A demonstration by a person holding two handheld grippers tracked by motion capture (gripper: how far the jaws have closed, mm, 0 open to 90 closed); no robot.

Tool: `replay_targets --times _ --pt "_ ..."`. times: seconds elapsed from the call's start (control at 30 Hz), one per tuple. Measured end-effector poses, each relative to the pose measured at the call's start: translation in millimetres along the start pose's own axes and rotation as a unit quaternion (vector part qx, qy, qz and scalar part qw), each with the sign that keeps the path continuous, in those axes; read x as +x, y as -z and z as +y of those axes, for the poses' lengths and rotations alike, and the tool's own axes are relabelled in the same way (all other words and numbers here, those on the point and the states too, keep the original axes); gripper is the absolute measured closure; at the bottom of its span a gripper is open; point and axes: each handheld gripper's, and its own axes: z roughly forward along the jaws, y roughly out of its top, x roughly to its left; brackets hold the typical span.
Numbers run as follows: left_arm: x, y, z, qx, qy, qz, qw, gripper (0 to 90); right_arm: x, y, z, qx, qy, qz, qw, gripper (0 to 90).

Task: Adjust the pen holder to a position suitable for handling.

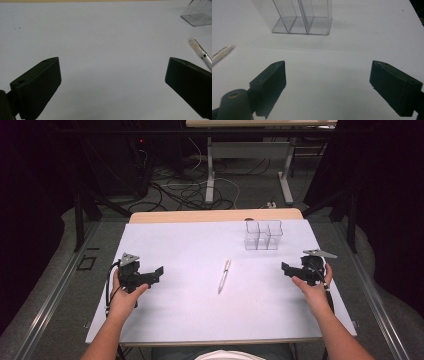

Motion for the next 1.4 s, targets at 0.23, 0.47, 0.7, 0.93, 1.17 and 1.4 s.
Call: replay_targets --times 0.23,0.47,0.7,0.93,1.17,1.4 --pt "1.8 0.8 -2.8 0.003 0.004 -0.005 1.0000 0.6 1.4 -2.5 7.8 0.001 -0.029 0.015 0.9995 15.9" --pt "-1.7 4.0 -3.7 0.000 0.002 -0.006 1.0000 1.1 2.5 -6.2 25.6 -0.033 0.011 -0.010 0.9993 19.5" --pt "-6.1 3.0 -4.8 0.005 -0.001 -0.008 1.0000 1.5 -3.4 -6.9 45.1 -0.030 0.001 -0.019 0.9994 29.0" --pt "-6.1 1.3 -5.1 0.006 -0.004 -0.006 1.0000 2.0 -10.5 -11.0 75.1 -0.019 0.012 -0.030 0.9993 40.4" --pt "-5.9 -0.1 -5.6 0.002 -0.003 -0.005 1.0000 2.5 -3.6 -11.6 104.2 -0.016 0.038 -0.042 0.9983 44.6" --pt "-3.9 -0.1 -5.8 0.010 -0.002 -0.005 0.9999 2.5 -0.2 -23.9 125.9 0.001 0.028 -0.050 0.9984 44.5"
